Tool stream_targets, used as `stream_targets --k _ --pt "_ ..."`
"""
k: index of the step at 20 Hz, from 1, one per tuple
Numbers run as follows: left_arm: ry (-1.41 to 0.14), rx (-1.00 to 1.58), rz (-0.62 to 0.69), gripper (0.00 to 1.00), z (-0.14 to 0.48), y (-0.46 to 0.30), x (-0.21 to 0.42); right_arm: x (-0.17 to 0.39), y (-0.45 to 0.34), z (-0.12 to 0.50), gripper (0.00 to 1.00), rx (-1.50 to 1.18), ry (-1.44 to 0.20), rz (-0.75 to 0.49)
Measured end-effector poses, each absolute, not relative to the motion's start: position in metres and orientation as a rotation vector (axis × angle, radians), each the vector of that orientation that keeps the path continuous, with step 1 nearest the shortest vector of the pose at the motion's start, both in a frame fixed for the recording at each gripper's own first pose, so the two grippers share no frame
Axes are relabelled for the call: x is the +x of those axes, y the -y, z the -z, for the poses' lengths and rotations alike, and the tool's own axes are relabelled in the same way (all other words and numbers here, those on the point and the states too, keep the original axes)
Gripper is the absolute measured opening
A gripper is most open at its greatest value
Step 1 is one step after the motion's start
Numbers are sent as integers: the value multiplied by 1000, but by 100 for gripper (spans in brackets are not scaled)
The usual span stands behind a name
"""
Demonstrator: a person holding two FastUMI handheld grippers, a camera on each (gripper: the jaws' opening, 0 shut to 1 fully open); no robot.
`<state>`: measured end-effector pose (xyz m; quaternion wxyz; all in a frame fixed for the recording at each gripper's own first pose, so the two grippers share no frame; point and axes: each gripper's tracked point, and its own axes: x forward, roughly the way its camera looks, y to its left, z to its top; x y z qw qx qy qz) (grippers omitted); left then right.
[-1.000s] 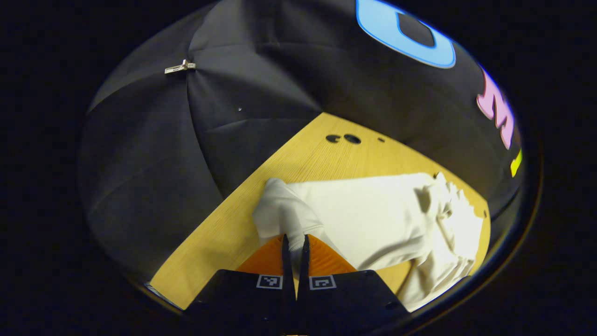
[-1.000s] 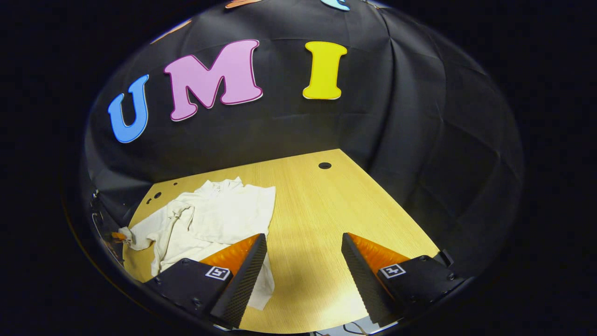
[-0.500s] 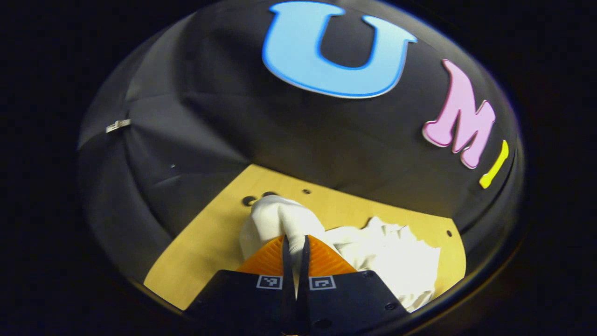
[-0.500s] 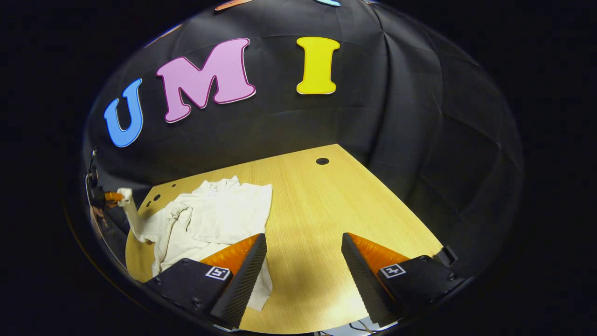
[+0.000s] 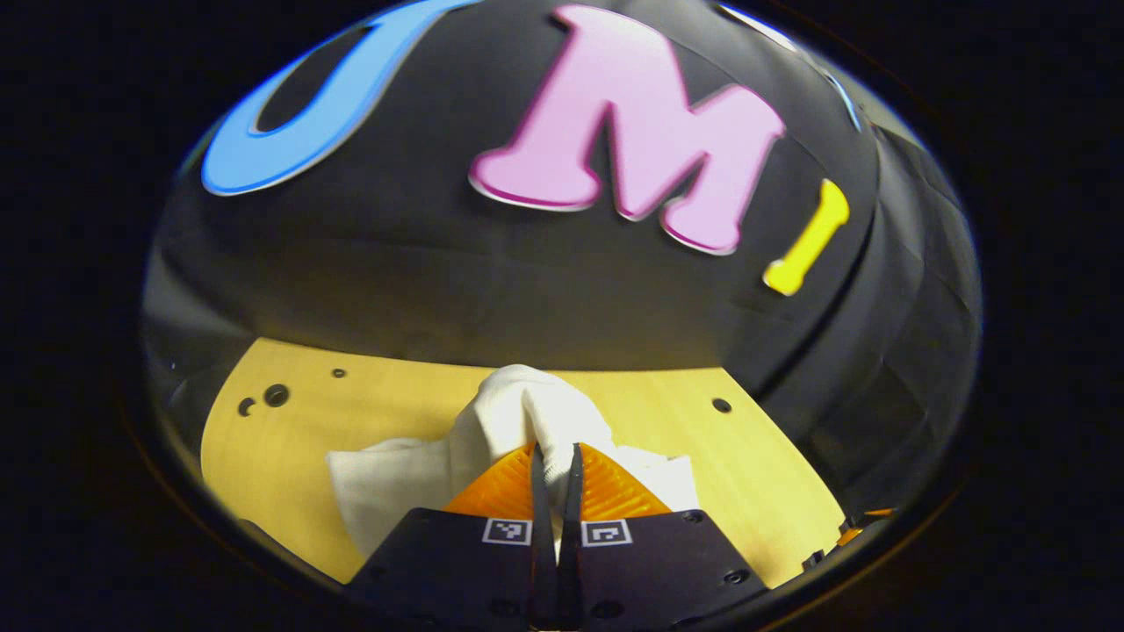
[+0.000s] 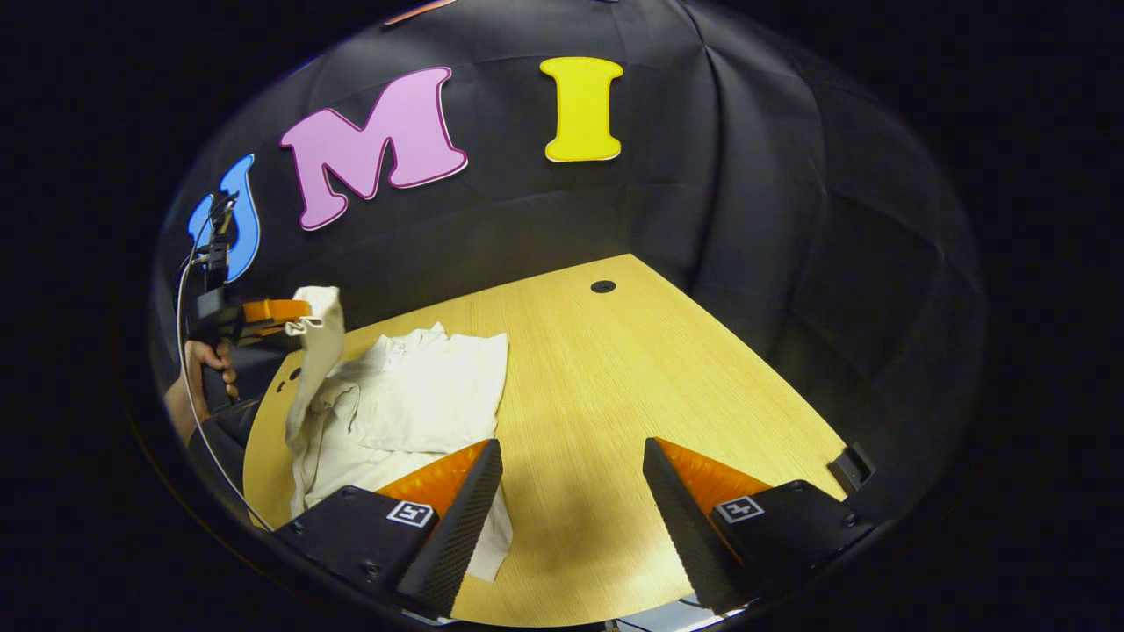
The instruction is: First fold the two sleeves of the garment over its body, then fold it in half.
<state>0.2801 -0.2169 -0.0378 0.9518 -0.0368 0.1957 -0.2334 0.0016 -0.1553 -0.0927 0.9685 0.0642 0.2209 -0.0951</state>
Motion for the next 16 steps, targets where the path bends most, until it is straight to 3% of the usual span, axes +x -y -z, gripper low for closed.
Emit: stream_targets --k 7,10,14,15,16 --pt "-557 20 601 8 112 319 257 4 160 103 99 141 -470 212" --pt "-589 36 617 19 127 324 253 5 157 105 99 138 -482 198" --pt "-570 -5 625 73 122 300 237 10 147 106 99 138 -491 162" --pt "-555 -11 596 93 120 276 232 10 140 107 99 134 -497 141" --pt "-545 -19 570 96 120 256 224 11 134 108 99 132 -503 123"
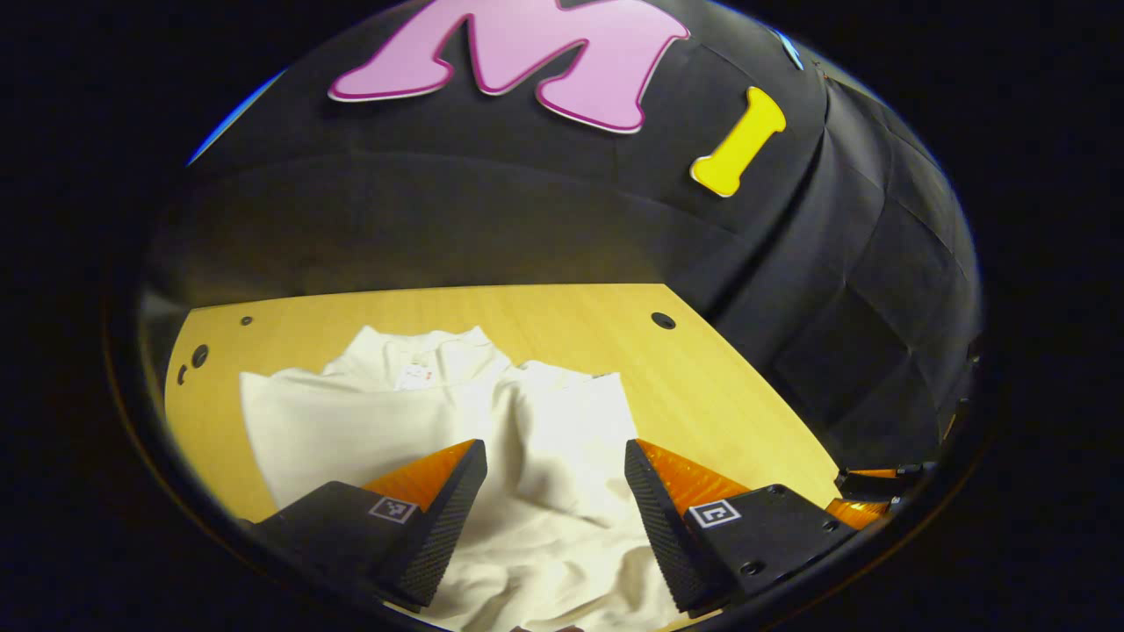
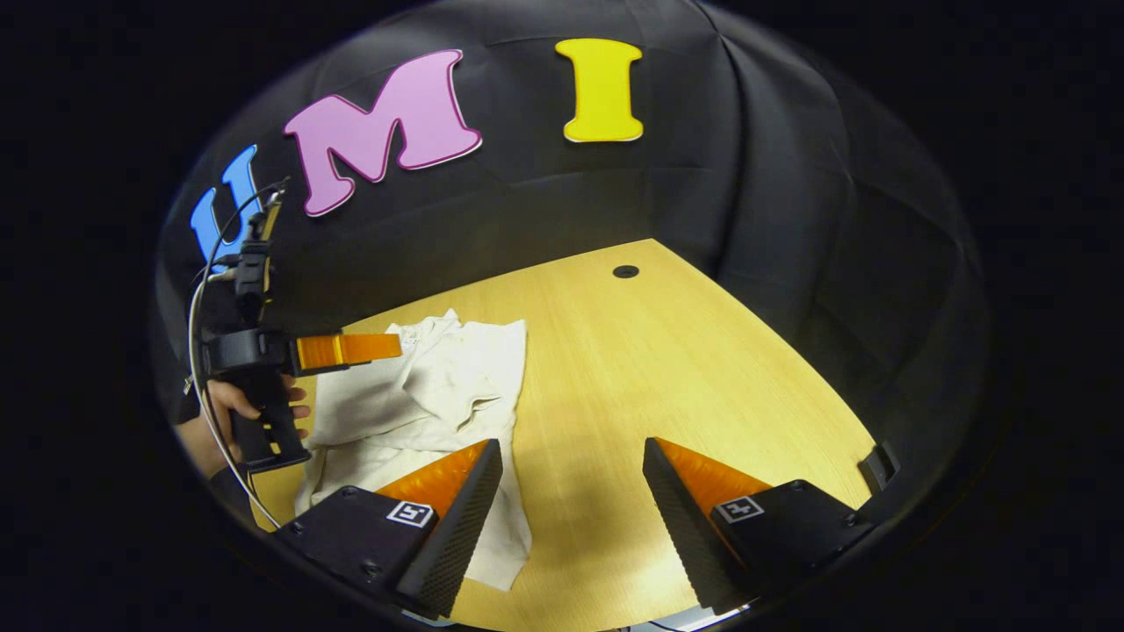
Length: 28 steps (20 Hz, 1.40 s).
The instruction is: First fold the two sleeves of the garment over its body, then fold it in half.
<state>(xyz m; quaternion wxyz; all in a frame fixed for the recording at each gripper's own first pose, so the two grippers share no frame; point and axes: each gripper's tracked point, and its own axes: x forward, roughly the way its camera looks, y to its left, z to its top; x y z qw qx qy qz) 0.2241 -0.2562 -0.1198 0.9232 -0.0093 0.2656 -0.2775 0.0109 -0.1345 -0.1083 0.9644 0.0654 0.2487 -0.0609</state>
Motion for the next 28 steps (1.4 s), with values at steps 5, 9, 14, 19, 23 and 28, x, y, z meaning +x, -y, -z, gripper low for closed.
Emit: stream_targets --k 5,9,14,19,23,28 --pt "-562 -47 378 97 147 121 169 2 105 125 99 124 -572 23" --pt "-606 -76 262 97 176 48 118 -12 87 143 99 122 -644 -34" --pt "-695 -73 182 97 226 7 67 -33 77 168 99 123 -724 -46" --pt "-770 -43 161 97 262 10 45 -39 66 208 99 114 -794 -38" --pt "-813 5 135 97 282 8 43 -47 74 227 99 102 -832 13" --pt "-796 96 134 84 288 18 43 -41 66 233 93 27 -831 19"
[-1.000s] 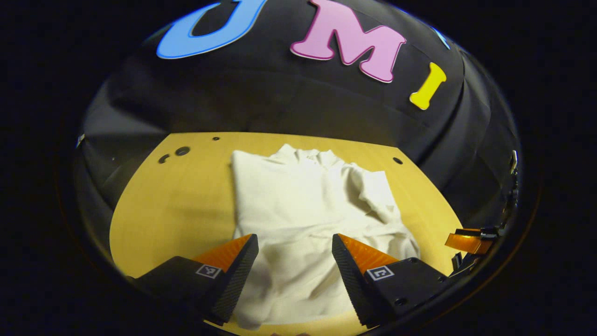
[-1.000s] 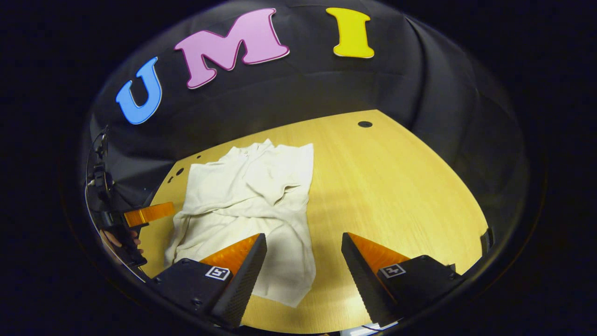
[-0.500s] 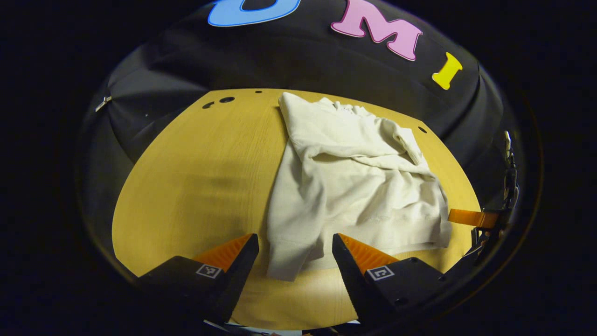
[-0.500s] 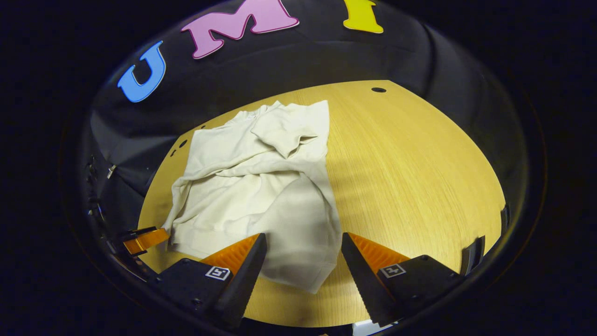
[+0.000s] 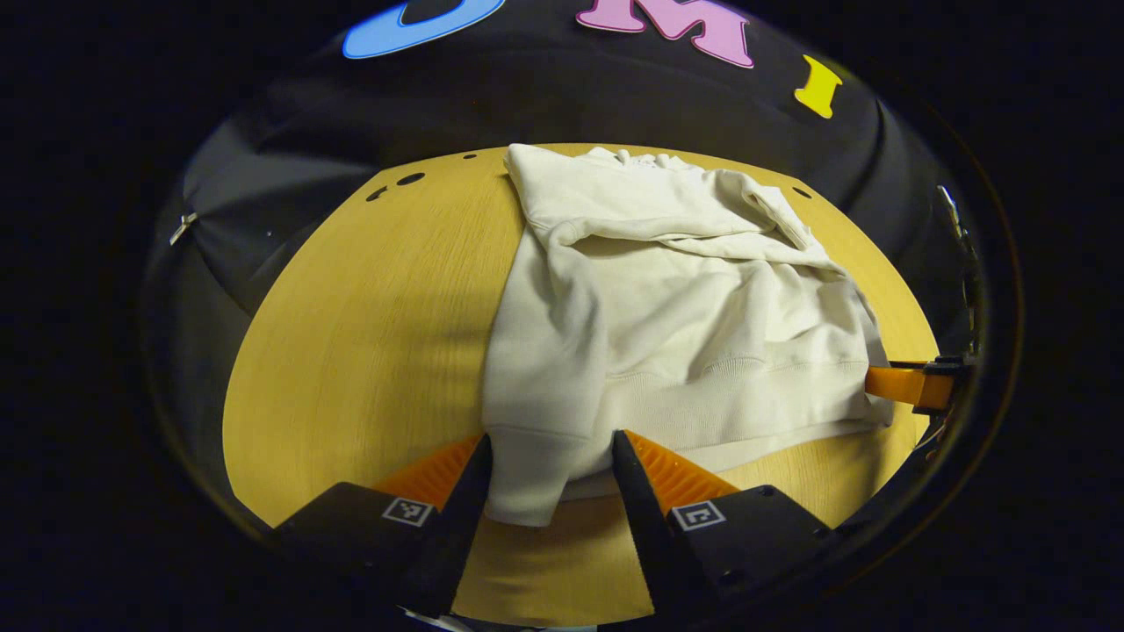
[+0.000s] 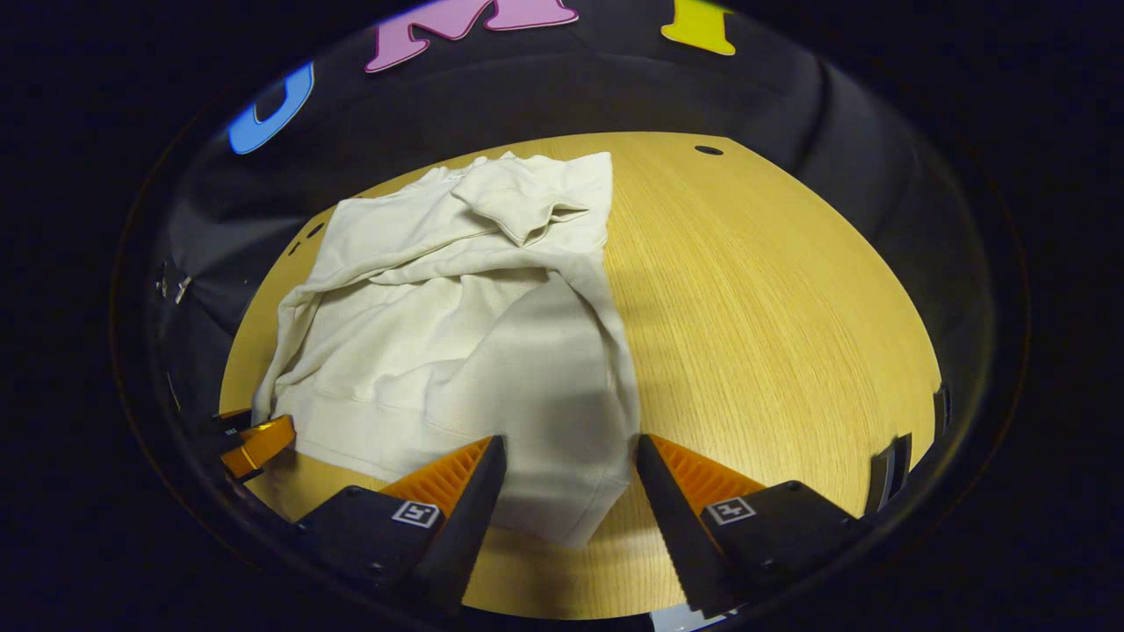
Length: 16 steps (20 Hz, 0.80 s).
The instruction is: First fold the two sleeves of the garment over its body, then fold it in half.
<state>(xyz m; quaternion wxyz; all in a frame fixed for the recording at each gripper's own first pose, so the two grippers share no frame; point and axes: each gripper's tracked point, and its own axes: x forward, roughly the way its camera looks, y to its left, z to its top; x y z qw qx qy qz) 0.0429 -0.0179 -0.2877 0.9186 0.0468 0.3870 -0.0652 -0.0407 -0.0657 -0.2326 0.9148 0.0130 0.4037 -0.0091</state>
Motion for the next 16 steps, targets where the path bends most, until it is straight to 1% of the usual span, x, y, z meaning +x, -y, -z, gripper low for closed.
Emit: stream_targets --k 1,2,3,4,5,6,7,8,9,12,16 --pt "-794 84 128 77 287 21 42 -40 55 235 71 48 -840 -8" --pt "-791 79 140 70 288 27 41 -40 50 234 47 67 -852 -23" --pt "-785 77 146 50 288 34 41 -41 44 237 28 98 -873 -51" --pt "-784 93 135 36 287 37 39 -41 44 235 28 119 -873 -59" --pt "-781 121 135 23 288 40 37 -42 44 237 22 135 -891 -76" --pt "-785 128 144 20 288 45 36 -43 45 235 21 163 -892 -82" --pt "-794 113 159 12 288 52 32 -44 42 236 12 216 -915 -105" --pt "-798 102 168 10 288 56 30 -45 40 236 9 239 -935 -129" --pt "-805 96 192 7 289 61 27 -43 42 234 9 238 -934 -144" --pt "-846 67 233 7 290 61 21 -41 50 231 6 157 -930 -160" --pt "-844 -72 213 7 269 62 24 -34 43 203 7 128 -871 -169"
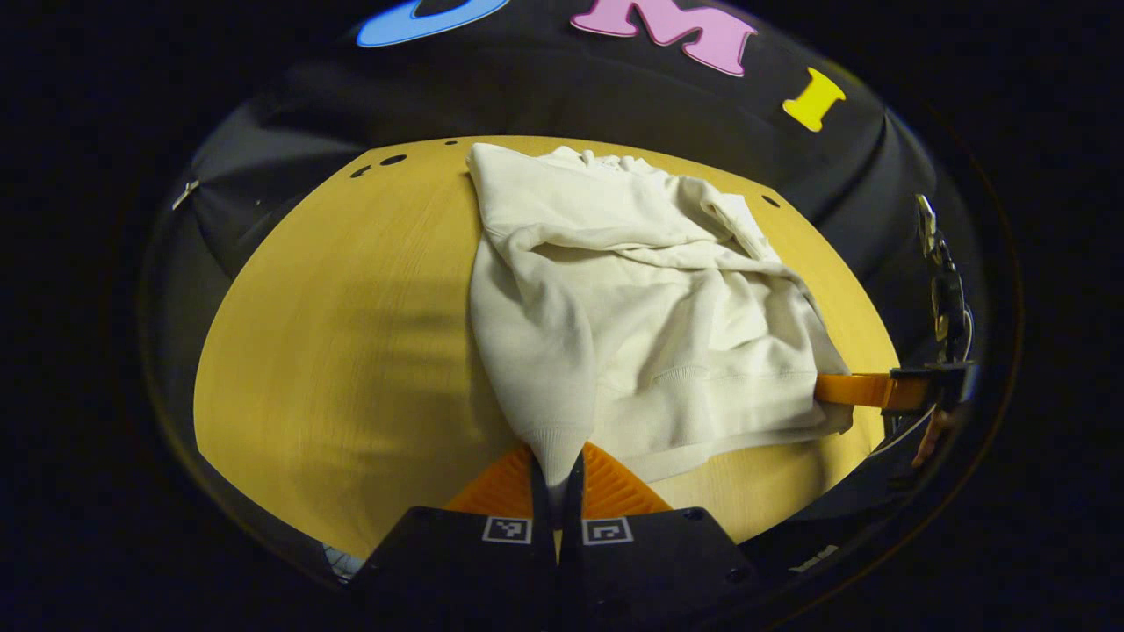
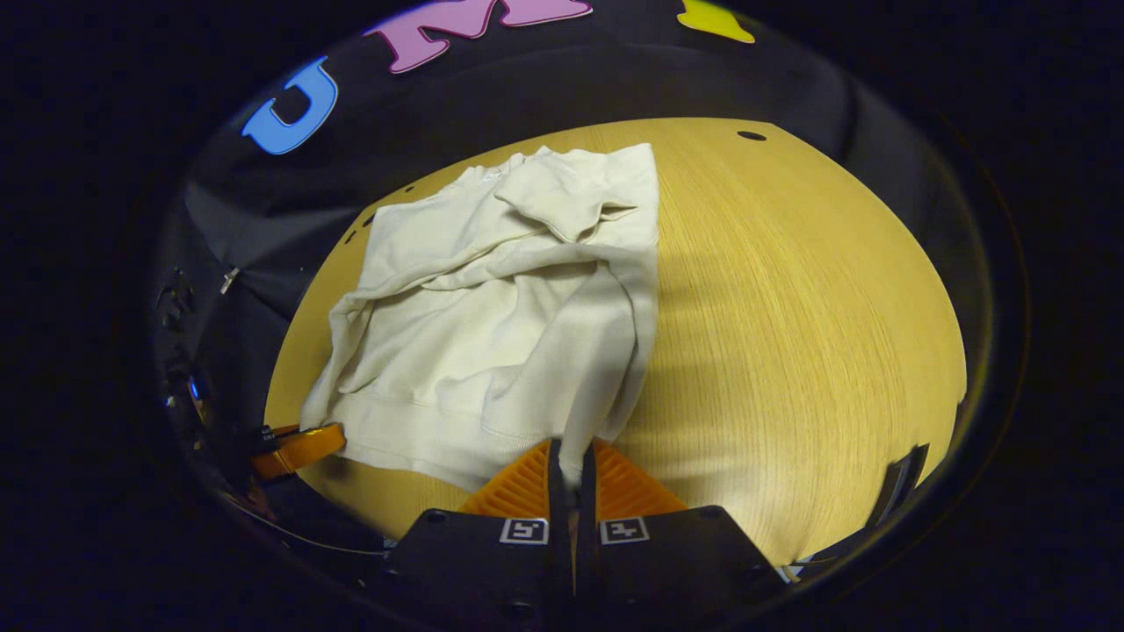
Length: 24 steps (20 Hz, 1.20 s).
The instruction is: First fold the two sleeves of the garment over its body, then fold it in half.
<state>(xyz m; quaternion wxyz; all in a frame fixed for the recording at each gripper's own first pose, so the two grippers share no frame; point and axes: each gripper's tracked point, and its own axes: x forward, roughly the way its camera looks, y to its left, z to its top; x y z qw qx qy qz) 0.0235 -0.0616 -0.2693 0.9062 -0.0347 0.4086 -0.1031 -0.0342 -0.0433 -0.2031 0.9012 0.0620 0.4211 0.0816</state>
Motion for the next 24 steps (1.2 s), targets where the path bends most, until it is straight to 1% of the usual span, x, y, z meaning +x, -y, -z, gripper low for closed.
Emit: stream_targets --k 3,8,10,11,14,20,24 --pt "-816 -153 222 6 236 60 29 -15 33 171 6 200 -824 -178" --pt "-734 -212 222 6 183 60 67 28 22 136 6 230 -768 -195" --pt "-727 -270 241 6 161 70 92 64 14 107 6 212 -715 -217" --pt "-702 -268 238 6 145 71 116 79 10 95 6 213 -693 -227" --pt "-675 -252 245 6 115 72 160 127 5 66 6 218 -647 -242" --pt "-716 -296 213 6 100 70 226 198 5 47 6 245 -604 -211" --pt "-765 -305 179 6 121 65 282 253 7 63 6 225 -606 -177"
